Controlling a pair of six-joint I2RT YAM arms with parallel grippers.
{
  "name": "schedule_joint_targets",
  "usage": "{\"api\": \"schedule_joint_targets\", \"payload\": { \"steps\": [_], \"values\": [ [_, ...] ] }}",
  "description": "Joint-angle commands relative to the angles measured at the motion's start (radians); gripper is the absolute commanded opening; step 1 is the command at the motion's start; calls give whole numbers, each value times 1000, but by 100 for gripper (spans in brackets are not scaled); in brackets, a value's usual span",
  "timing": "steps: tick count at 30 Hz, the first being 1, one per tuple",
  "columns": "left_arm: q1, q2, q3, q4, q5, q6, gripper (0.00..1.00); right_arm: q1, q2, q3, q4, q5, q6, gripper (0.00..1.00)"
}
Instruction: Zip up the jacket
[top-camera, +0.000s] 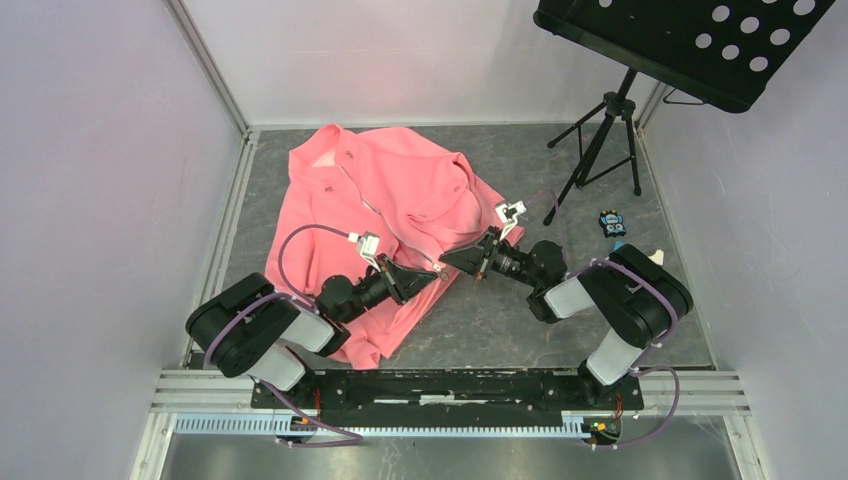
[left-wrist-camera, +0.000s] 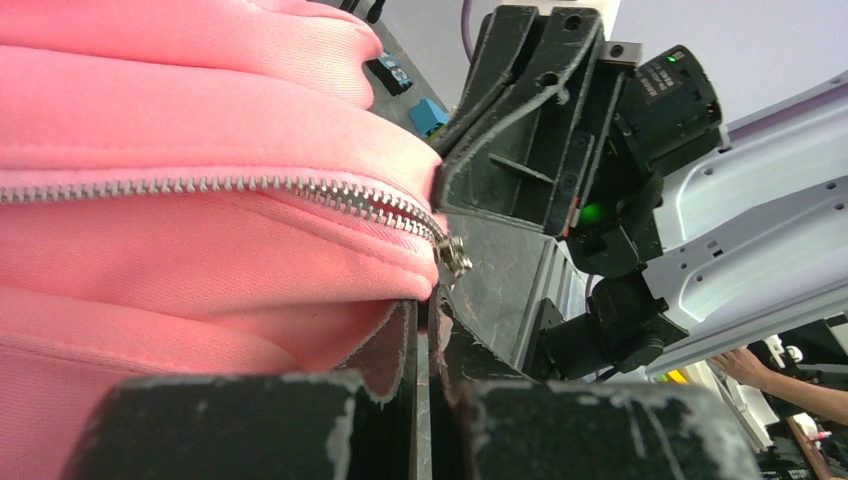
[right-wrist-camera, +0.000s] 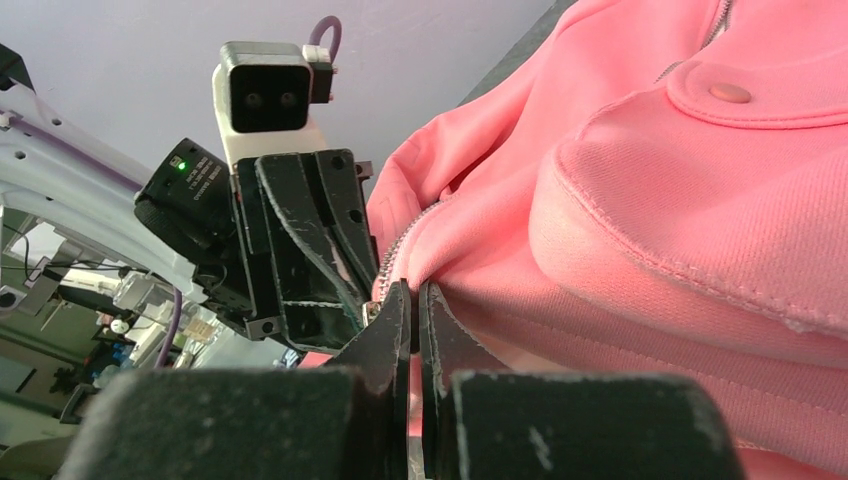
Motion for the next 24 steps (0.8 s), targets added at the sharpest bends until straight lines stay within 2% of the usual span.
{"api": "schedule_joint_targets", "payload": {
  "steps": [1,5,6,8,11,13,16,19,24],
  "values": [
    [-15,-54,-25,91,-9,-7,2,-14,-38,17,58,-13,-37,0],
    [-15,-64,-26,91,-8,-13,2,-14,-97,17,-102,-21,-158,1],
    [-15,-62,-26,91,-16,-16,2,-15,-117,19,-170,-14,-196,2],
    [-15,-67,-40,47,-89,-35,2,-15,-169,36,-410,34,-314,3],
    [-13,-133,-43,-159,-190,-52,2,-1,-234,101,-840,190,-516,4],
    [-13,-225,-16,-408,-218,-32,2,12,-226,150,-1077,273,-615,11],
    [-13,-368,33,-723,-261,24,2,29,-192,201,-1281,349,-708,24],
    [-13,-494,48,-922,-336,40,2,65,-196,265,-1459,463,-804,37],
    [-13,-604,57,-1075,-349,90,2,150,-242,396,-1685,654,-952,51]
  ]
}}
